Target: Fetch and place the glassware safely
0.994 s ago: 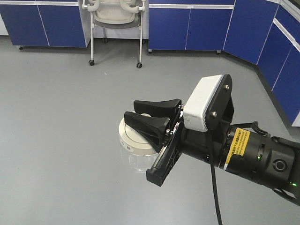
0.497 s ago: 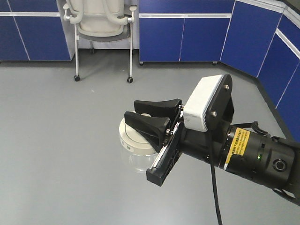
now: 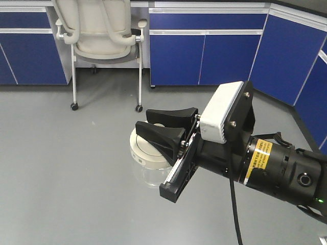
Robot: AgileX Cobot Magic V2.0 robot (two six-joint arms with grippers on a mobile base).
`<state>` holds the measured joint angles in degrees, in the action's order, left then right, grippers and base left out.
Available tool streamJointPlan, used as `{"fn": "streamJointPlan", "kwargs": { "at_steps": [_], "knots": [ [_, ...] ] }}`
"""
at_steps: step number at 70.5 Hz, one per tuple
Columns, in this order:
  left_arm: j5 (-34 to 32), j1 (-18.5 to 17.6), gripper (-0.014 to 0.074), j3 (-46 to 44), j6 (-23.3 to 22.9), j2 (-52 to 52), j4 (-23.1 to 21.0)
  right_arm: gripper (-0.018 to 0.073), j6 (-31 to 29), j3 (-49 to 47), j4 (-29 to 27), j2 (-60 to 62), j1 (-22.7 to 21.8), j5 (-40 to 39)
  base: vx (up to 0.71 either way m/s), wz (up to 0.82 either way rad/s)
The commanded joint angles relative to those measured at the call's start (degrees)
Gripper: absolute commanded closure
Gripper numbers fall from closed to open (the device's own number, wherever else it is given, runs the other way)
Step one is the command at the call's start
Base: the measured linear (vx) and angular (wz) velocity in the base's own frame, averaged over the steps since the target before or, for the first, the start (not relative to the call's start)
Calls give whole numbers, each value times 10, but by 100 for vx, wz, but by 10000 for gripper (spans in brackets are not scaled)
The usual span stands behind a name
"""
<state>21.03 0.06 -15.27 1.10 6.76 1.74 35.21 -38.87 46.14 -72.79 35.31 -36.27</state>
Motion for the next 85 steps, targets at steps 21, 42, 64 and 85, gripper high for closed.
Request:
{"fn": "streamJointPlan", "kwargs": {
  "at_steps": [21,42,64,85],
  "knots": [
    [-40,-3,603,-14,-2,6,-4,563,0,-18,-21,17,-2,-48,47,-7],
    [-40,-3,603,-14,-2,6,-4,563,0,-18,-21,17,-2,-43,33,-40],
    [-40,-3,603,-14,-2,6,-4,563,0,-18,-21,17,-2,-43,23,-72],
    [-40,-3,603,-14,-2,6,-4,563,0,-18,-21,17,-2,-43,20,-74]
  ]
}}
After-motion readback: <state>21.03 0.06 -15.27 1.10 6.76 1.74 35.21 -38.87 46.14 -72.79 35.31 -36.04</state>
